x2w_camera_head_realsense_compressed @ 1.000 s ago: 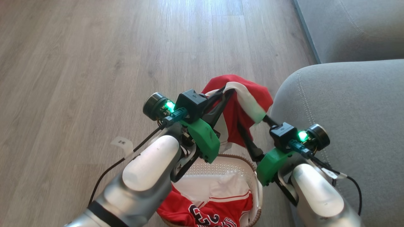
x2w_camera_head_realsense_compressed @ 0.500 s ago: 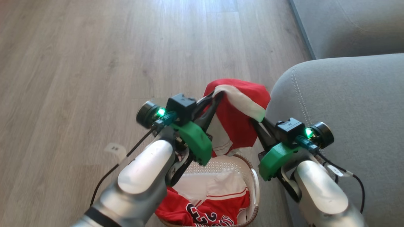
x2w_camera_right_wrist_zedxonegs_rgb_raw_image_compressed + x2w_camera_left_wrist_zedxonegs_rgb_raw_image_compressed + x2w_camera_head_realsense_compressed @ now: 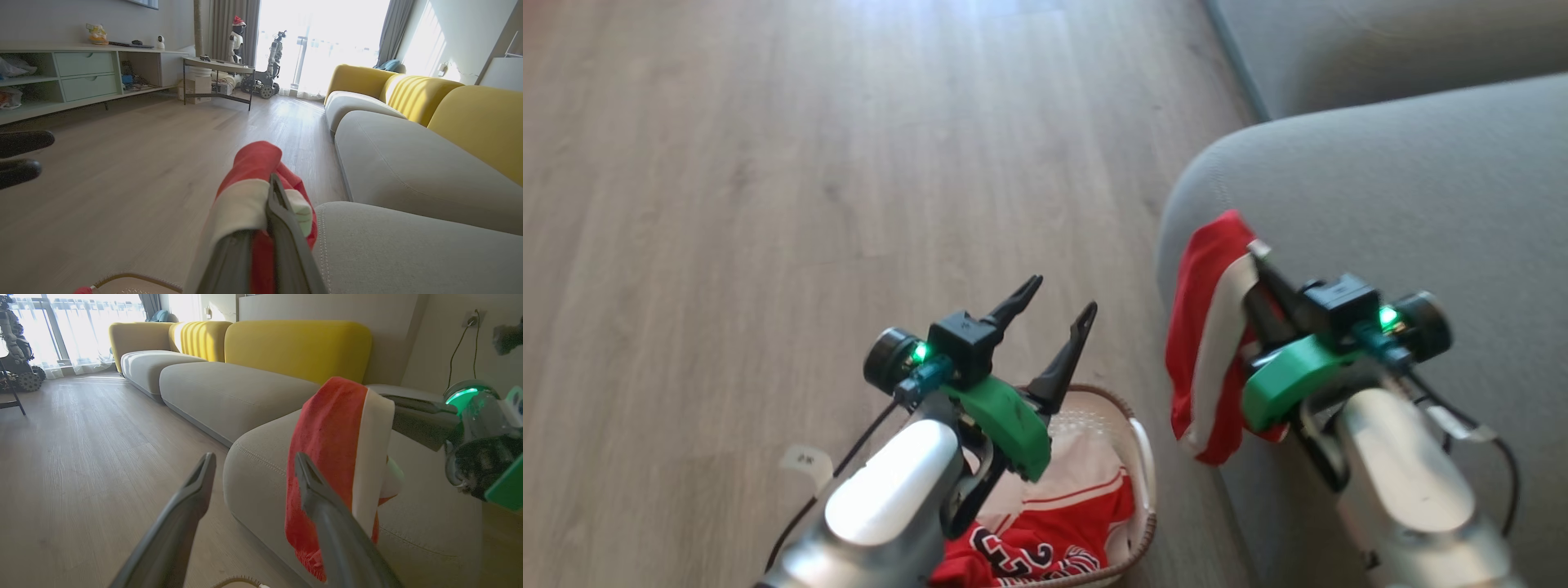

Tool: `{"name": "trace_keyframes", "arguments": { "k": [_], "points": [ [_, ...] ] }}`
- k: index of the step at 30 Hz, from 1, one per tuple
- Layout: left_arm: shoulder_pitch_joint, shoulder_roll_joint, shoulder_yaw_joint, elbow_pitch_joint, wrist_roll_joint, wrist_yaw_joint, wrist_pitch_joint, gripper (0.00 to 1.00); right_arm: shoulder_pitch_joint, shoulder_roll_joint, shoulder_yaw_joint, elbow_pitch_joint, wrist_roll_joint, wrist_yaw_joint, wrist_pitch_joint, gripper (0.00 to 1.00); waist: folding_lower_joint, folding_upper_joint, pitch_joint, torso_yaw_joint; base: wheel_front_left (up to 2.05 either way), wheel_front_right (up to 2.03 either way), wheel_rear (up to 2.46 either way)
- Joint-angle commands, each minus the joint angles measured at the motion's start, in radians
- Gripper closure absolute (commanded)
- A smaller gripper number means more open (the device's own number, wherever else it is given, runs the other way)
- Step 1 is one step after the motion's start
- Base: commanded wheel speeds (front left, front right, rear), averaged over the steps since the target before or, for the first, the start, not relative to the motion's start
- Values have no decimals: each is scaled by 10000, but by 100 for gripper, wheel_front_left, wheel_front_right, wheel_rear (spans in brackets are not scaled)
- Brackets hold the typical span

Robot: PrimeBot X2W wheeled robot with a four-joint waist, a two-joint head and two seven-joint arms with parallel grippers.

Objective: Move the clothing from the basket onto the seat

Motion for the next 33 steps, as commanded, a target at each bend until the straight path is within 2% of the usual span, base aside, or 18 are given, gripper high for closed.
{"name": "trace_keyframes", "arguments": {
  "k": [1, 11, 21, 27, 33],
  "points": [
    [-292, 81, 213, -303, -23, -54, -225, 0, -571, -90, -18, -422, -81, 71, -93, 100, 0, 0, 61, -379, 0, 0, 0],
    [318, 10, -101, -333, 151, -74, -562, 0, -789, -445, -375, -706, -305, 71, -15, 100, 0, 0, 251, -2062, 0, 0, 0],
    [484, -8, -74, -575, 349, -22, -579, 0, -1248, -520, -261, -1146, -122, 71, 170, 100, 0, 0, 696, -3359, 0, 0, 0],
    [346, -11, -41, -595, 490, -35, -581, 0, -1703, -600, -132, -1182, -93, 71, 255, 100, 0, 0, 965, -3583, 0, 0, 0],
    [126, -13, -59, -370, 550, -70, -581, 0, -2930, -986, 159, -918, -85, 71, 484, 100, 0, 0, 1319, -3262, 0, 0, 0]
  ]
}}
